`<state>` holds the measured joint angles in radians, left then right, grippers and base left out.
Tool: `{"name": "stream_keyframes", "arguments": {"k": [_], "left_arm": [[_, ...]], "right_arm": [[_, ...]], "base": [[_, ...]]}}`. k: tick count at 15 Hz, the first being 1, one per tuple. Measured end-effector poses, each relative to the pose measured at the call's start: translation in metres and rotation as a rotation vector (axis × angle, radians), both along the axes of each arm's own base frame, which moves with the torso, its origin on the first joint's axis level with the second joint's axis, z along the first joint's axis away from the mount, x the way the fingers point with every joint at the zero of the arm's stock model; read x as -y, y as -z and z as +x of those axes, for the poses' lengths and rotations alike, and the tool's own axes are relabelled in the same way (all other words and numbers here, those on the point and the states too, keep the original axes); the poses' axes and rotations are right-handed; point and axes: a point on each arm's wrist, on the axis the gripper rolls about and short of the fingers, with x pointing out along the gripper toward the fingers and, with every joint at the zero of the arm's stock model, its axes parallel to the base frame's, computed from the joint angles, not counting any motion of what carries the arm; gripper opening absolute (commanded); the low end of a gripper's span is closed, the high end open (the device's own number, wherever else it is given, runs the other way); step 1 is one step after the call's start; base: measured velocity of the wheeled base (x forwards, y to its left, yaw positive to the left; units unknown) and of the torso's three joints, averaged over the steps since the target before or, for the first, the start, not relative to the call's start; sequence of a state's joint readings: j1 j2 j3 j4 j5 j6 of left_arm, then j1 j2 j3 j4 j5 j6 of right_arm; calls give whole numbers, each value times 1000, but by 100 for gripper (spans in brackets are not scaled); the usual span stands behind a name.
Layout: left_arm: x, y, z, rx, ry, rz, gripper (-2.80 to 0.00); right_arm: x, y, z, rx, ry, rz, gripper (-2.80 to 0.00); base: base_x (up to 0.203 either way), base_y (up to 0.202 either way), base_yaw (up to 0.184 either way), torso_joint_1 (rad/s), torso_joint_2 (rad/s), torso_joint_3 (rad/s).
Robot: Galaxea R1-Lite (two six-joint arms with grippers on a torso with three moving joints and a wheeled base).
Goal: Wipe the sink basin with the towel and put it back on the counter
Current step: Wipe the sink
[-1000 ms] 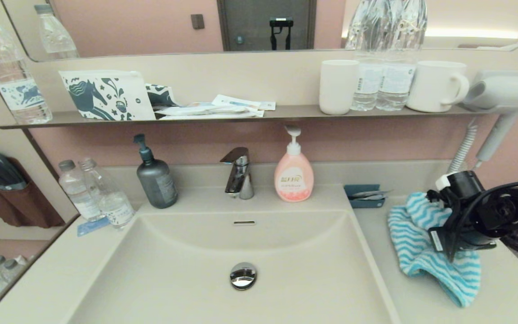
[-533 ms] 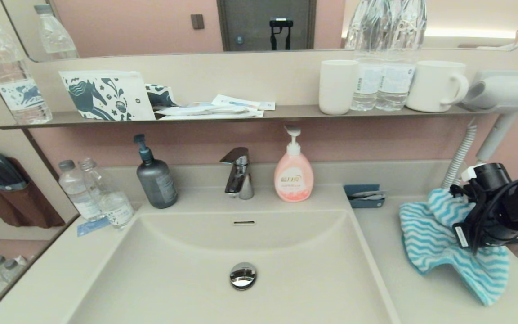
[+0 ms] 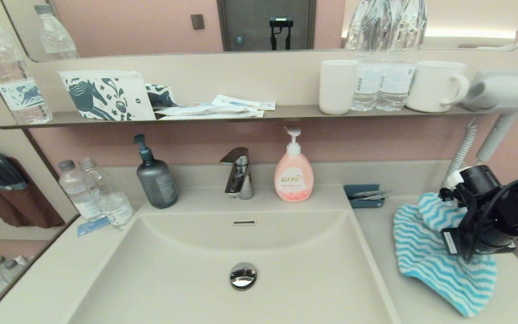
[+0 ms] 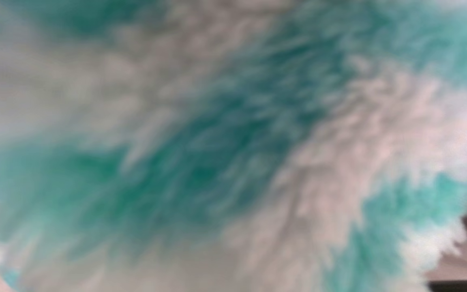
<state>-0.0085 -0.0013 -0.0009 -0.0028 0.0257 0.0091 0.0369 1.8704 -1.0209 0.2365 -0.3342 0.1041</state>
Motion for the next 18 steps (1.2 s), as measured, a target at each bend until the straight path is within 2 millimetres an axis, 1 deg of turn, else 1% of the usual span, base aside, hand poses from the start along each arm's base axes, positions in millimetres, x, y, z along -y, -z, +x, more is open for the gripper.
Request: {"name": "stream_keyframes", "arguments": {"k": [3,6,7,9,12,15,18], "left_arm": [[0,0,0,0,0,0,-280],[0,0,0,0,0,0,-280],[0,0,0,0,0,0,-280],[0,0,0,1,0,0,-280],[0,0,0,1,0,0,-280],[0,0,0,0,0,0,-280],[0,0,0,0,0,0,-280]], "right_arm": [[-5,0,7,102,-38,66,-280],[-5,14,1,155,-67,104,-280],[-5,19,-2,163,-69,105,0],[-5,27,-9,174,-83,100,0],[-5,26,-15,198,-98,91,0],[-4,11,-29,184,-111,82,0],[-3,-18,-49,183,-110,78,0]], "base": [[0,0,0,0,0,0],[0,0,0,0,0,0],[0,0,0,0,0,0],[0,0,0,0,0,0],[0,0,0,0,0,0],[0,0,0,0,0,0],[0,0,0,0,0,0]]}}
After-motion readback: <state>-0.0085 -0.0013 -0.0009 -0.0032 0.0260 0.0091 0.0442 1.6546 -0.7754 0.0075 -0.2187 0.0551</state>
